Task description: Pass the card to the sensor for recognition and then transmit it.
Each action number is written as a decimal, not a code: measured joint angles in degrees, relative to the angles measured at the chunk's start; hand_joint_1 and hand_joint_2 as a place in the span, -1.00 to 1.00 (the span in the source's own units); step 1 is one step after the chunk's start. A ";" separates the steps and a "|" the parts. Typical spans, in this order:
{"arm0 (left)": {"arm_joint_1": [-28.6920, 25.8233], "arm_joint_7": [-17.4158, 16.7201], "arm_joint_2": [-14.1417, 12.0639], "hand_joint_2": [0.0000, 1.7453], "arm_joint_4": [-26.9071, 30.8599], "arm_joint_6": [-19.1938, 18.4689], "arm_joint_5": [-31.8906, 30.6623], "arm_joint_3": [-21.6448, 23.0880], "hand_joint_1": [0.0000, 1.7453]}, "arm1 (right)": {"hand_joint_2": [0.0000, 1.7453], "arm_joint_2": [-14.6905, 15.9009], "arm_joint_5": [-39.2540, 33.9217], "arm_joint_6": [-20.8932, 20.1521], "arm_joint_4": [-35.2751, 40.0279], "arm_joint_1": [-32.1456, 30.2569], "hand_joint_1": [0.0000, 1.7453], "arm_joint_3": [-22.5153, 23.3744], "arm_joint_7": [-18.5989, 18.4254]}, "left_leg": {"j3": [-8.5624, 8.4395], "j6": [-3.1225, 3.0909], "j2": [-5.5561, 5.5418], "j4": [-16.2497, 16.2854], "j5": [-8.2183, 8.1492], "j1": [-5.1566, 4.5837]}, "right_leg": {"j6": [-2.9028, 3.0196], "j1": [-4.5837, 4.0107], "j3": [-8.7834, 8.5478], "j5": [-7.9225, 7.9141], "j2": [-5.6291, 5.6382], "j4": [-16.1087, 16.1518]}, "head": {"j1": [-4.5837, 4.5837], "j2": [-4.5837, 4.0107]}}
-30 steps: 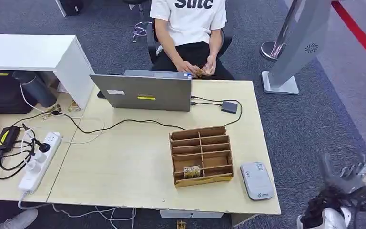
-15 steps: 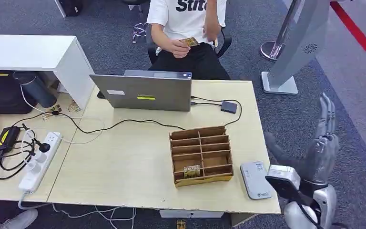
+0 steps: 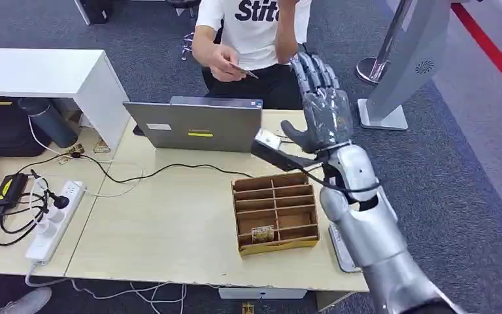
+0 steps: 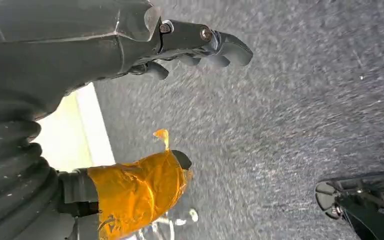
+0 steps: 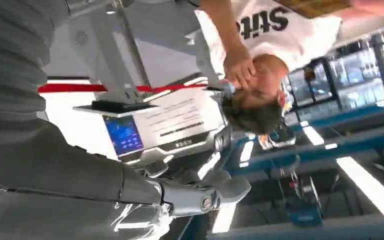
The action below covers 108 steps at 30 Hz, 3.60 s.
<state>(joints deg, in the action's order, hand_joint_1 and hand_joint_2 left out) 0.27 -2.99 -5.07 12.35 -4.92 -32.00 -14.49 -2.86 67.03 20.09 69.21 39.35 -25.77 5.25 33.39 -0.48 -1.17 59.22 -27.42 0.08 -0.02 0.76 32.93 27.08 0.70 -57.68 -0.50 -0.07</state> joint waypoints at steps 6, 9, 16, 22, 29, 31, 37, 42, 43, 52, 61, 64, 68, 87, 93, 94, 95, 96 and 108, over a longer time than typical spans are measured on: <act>0.08 0.39 -0.37 1.00 0.00 -1.04 -0.89 0.41 -1.00 | 1.00 -2.18 -5.36 -3.19 -16.13 8.45 -1.00 -0.35 -0.44 | 0.08 0.00 -0.10 0.00 0.01 0.00 | 0.00 0.00 0.04 0.01 -0.06 0.00 | 0.02 0.00; 0.08 -0.81 -0.37 1.00 0.00 -2.21 -0.89 0.41 -1.00 | 1.00 -3.45 -11.52 -4.74 -21.02 10.00 -1.00 0.88 1.82 | 0.12 0.02 -0.10 0.00 -0.02 0.00 | -0.01 0.00 0.09 0.02 -0.05 0.01 | 0.02 0.00; 0.01 -2.38 -0.37 1.00 0.00 -2.27 -1.00 0.41 -1.00 | 1.00 -5.18 -17.00 -6.82 -25.60 11.14 1.00 3.19 3.26 | 0.15 0.03 -0.09 0.00 -0.03 -0.01 | -0.01 0.00 0.13 0.02 -0.05 0.01 | 0.02 0.00; -0.01 -2.78 -0.42 1.00 0.00 -2.10 -1.33 0.41 -1.00 | 1.00 -5.53 -18.47 -7.52 -26.67 11.27 1.00 3.67 3.54 | 0.15 0.03 -0.09 0.00 -0.03 0.00 | -0.01 0.00 0.13 0.02 -0.05 0.01 | 0.00 0.00; -0.02 -2.78 -0.48 1.00 0.00 -1.82 -1.46 0.41 -1.00 | 1.00 -5.68 -18.90 -7.54 -27.20 11.30 1.00 4.35 3.89 | 0.16 0.04 -0.07 0.00 -0.03 0.00 | -0.01 0.00 0.15 0.02 -0.05 0.01 | 0.00 0.00; -0.03 -2.78 -0.50 1.00 0.00 -1.68 -1.53 0.41 -1.00 | 1.00 -5.68 -20.45 -7.48 -27.20 11.29 1.00 4.63 4.94 | 0.16 0.04 -0.08 0.00 -0.03 -0.01 | -0.01 0.00 0.16 0.02 -0.05 0.01 | 0.00 0.00; -0.16 -2.41 -0.28 1.00 0.00 -1.03 -1.40 0.07 -1.00 | 1.00 -5.46 -24.63 -3.52 -18.64 6.66 1.00 6.43 8.31 | 0.15 0.04 -0.11 0.00 -0.03 0.00 | -0.02 0.00 0.18 0.04 -0.06 0.04 | 0.00 0.00; -0.57 -2.67 0.09 1.00 0.00 -0.50 -1.20 -0.74 -1.00 | 1.00 -4.09 -27.07 -3.87 -5.40 -1.47 1.00 7.65 8.96 | 0.21 0.01 -0.06 0.00 -0.14 -0.01 | -0.02 0.00 0.24 0.07 -0.01 0.04 | 0.00 0.00; -0.58 -2.65 0.13 1.00 0.00 -0.50 -1.02 -0.85 -1.00 | 1.00 -3.89 -27.76 -3.93 -3.78 -2.43 1.00 7.83 9.34 | 0.21 0.00 -0.05 0.00 -0.15 -0.02 | -0.02 0.00 0.25 0.07 0.00 0.04 | 0.02 0.00; -1.69 -2.38 0.61 1.00 0.00 1.47 1.03 -4.57 -1.00 | 1.00 1.29 -43.87 -10.87 18.08 -20.81 1.00 15.37 10.38 | 0.24 -0.14 -0.25 0.01 -0.28 -0.03 | -0.11 0.00 0.16 0.22 -0.23 0.16 | 0.02 0.00; -2.30 -2.41 1.22 1.00 0.00 2.73 1.64 -8.29 -1.00 | 1.00 4.13 -46.90 -12.96 27.12 -33.64 1.00 25.88 8.02 | 0.13 -0.24 -0.19 0.03 -0.39 -0.08 | -0.14 0.01 0.11 0.30 -0.21 0.20 | -0.02 0.00; -2.82 -3.12 1.53 1.00 0.00 3.69 1.88 -9.90 -1.00 | 1.00 5.22 -42.65 -11.57 30.45 -40.17 1.00 30.14 5.62 | 0.19 -0.24 -0.50 0.02 -0.40 -0.08 | -0.25 0.01 -0.01 0.44 -0.49 0.19 | 0.02 0.00; -3.35 -3.70 2.03 1.00 0.07 5.16 0.33 -11.76 -1.00 | 1.00 5.42 -30.46 -11.37 36.66 -46.31 1.00 32.85 1.71 | 0.13 -0.22 -0.30 0.01 -0.57 -0.07 | -0.21 0.01 0.00 0.48 -0.28 0.18 | 0.00 0.00; -2.72 -3.54 1.20 1.00 0.17 3.67 -6.21 -17.40 -1.00 | 1.00 18.82 -15.28 -25.79 34.55 -45.66 1.00 11.54 -6.82 | 0.06 -0.22 -0.21 0.01 -0.59 -0.08 | -0.23 0.02 -0.07 0.51 -0.21 0.18 | 0.00 0.00; -2.58 -3.54 1.07 1.00 0.17 3.50 -7.17 -18.23 -1.00 | 1.00 20.85 -14.99 -27.56 32.60 -43.98 1.00 8.15 -6.34 | 0.05 -0.23 -0.18 0.01 -0.60 -0.07 | -0.23 0.01 -0.07 0.51 -0.20 0.18 | 0.00 0.00; -2.55 -3.54 1.05 1.00 0.17 3.45 -7.23 -18.40 -1.00 | 1.00 21.03 -14.56 -27.76 32.06 -43.52 1.00 7.39 -6.42 | 0.04 -0.23 -0.18 0.01 -0.60 -0.07 | -0.23 0.01 -0.07 0.51 -0.20 0.18 | 0.00 0.00; -2.53 -3.54 1.05 1.00 0.17 3.43 -7.43 -18.62 -1.00 | 1.00 21.18 -13.90 -27.87 31.47 -43.00 1.00 6.69 -6.79 | 0.04 -0.23 -0.18 0.01 -0.59 -0.07 | -0.23 0.01 -0.07 0.50 -0.20 0.18 | 0.00 0.00; -2.49 -3.61 1.05 1.00 0.17 3.41 -7.61 -18.82 -1.00 | 1.00 21.25 -13.33 -27.98 30.95 -42.54 1.00 6.10 -7.32 | 0.04 -0.22 -0.18 0.01 -0.59 -0.07 | -0.22 0.01 -0.07 0.50 -0.20 0.18 | 0.00 0.00; -2.17 -4.24 1.07 1.00 0.17 3.19 -10.27 -21.31 -1.00 | 1.00 22.01 -9.40 -28.63 26.79 -39.98 1.00 2.60 -12.17 | 0.05 -0.22 -0.20 0.01 -0.60 -0.08 | -0.23 0.02 -0.07 0.51 -0.21 0.18 | 0.00 0.00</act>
<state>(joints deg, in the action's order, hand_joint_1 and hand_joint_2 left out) -1.90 -7.23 -4.00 12.52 -1.73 -42.27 -35.80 19.15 57.64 -8.55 96.00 -0.63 -23.17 -6.93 33.44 -0.70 -1.37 59.24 -28.02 0.00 -0.25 0.77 32.86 27.59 0.50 -57.50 -0.50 -0.07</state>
